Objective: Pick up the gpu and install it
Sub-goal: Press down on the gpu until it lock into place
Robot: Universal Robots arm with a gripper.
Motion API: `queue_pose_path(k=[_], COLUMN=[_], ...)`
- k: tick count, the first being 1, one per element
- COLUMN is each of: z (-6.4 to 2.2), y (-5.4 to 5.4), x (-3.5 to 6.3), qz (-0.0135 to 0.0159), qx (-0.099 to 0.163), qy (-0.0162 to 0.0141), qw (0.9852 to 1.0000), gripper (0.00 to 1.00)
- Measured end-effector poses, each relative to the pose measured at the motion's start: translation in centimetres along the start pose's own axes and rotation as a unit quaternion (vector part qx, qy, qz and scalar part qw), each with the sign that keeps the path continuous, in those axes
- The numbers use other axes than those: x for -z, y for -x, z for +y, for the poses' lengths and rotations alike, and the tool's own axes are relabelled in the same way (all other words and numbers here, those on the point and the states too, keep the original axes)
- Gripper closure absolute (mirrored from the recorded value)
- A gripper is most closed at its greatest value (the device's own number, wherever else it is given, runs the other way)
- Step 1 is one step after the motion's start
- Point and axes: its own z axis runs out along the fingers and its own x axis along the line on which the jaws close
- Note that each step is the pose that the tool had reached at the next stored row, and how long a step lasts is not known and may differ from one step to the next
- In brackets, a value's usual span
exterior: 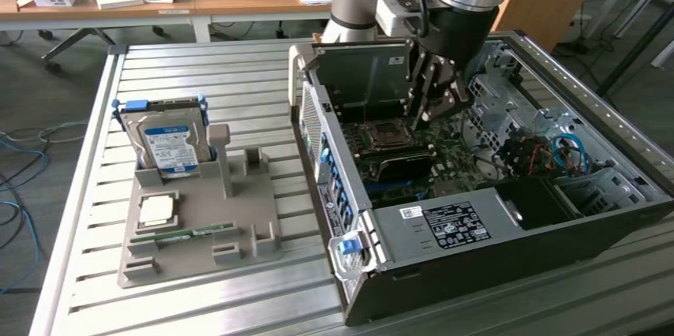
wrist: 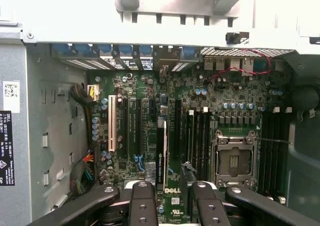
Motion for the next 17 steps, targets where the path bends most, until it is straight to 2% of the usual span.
queue_pose_path(k=[6,7,10,12,13,17], z=[0.00,0.00,0.00,0.00,0.00,0.00], y=[0.00,0.00,0.00,0.00,0.00,0.00], x=[0.00,0.00,0.00,0.00,0.00,0.00], qz=[0.0000,0.0000,0.0000,0.0000,0.0000,0.0000], qx=[0.000,0.000,0.000,0.000,0.000,0.000], qy=[0.0000,0.0000,0.0000,0.0000,0.0000,0.0000], qw=[1.0000,1.0000,1.0000,1.0000,1.0000,1.0000], gripper=[0.66,0.68,0.86,0.86,0.89,0.89])
